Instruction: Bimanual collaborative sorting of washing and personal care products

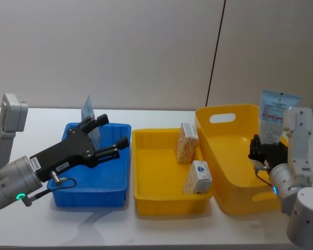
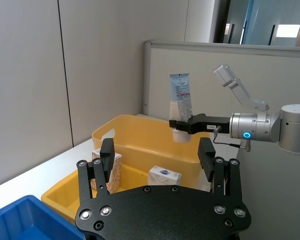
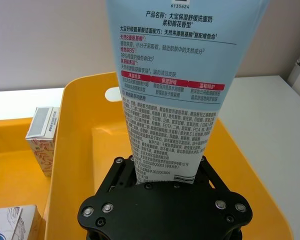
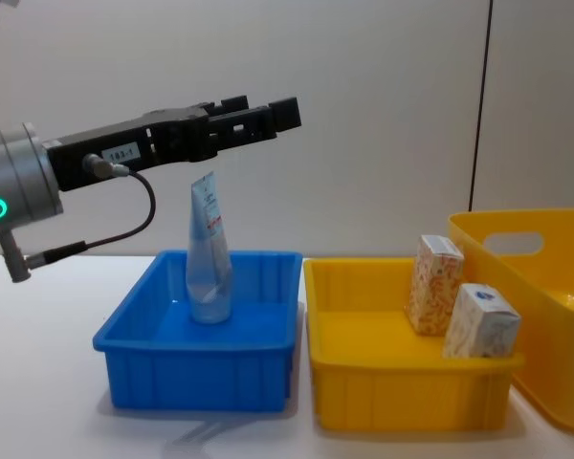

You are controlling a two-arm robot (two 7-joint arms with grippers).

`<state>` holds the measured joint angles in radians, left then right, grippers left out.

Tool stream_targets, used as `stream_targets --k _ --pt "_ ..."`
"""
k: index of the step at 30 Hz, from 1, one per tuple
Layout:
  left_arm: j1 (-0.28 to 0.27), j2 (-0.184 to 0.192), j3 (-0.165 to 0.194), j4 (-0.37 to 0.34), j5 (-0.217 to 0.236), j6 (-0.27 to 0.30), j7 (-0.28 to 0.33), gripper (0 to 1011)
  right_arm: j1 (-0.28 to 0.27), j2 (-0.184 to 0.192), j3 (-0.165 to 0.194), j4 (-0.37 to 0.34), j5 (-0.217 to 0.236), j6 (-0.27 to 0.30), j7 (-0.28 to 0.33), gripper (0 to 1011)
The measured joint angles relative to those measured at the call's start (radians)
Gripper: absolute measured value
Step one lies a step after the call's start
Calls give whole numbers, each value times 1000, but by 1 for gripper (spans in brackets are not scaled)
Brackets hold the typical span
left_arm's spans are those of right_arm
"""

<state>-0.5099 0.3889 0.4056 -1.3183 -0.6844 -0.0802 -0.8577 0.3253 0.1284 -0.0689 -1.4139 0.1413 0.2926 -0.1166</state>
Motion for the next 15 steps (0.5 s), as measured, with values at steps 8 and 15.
stream_targets --k 8,15 --pt "0 0 0 0 0 0 0 1001 4 -5 0 11 -1 -3 2 504" --pt "0 0 0 0 0 0 0 1001 5 -8 0 16 -2 -4 3 736"
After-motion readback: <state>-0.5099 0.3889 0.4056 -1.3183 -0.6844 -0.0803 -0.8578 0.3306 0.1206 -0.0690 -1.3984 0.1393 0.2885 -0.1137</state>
